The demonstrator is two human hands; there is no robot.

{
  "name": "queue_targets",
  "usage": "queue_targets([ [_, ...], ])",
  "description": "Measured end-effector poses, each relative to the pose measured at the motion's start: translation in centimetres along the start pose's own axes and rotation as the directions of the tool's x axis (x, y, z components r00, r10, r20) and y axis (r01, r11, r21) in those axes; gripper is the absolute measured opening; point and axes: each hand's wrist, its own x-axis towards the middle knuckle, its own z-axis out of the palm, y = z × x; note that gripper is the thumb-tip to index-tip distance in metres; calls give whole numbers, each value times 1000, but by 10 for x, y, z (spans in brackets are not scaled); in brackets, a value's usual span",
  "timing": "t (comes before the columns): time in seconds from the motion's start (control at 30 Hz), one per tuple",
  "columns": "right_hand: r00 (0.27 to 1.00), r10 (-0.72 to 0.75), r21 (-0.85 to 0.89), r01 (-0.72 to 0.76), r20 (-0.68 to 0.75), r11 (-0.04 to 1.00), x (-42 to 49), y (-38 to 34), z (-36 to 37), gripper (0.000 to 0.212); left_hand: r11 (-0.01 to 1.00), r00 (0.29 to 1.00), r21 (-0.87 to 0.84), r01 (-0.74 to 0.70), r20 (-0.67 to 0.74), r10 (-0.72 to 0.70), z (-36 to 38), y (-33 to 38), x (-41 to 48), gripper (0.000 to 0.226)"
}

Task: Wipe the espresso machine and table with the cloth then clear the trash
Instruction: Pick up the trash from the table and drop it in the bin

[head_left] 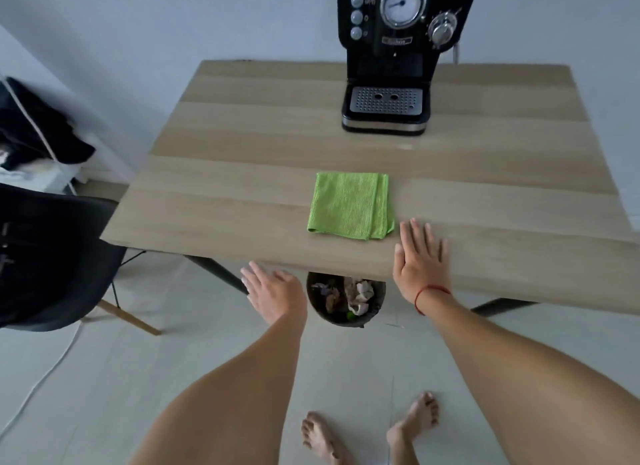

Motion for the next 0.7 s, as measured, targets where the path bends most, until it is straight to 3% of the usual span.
queue_targets([
  [0.07,996,-2,-10,3,95,1000,-7,6,-8,55,949,955,108,-296,42,293,-8,20,-6,54],
  [0.13,989,34,30,-39,143,999,-6,9,-23,57,794,815,189,-577,182,550,-5,41,-15,51],
  [0.2,987,103,85,-114,123,990,-5,12,-41,62,696,717,190,-693,286,636,7,62,-25,49],
  [0.37,988,145,127,-150,50,981,20,30,-85,64,616,620,160,-771,411,669,54,120,-63,51],
  [0.6,981,165,178,-182,104,967,52,71,-102,56,584,589,226,-779,582,560,118,160,-83,57],
  [0.7,964,172,106,-196,201,975,58,100,-87,59,562,602,313,-766,655,456,144,162,-82,65],
])
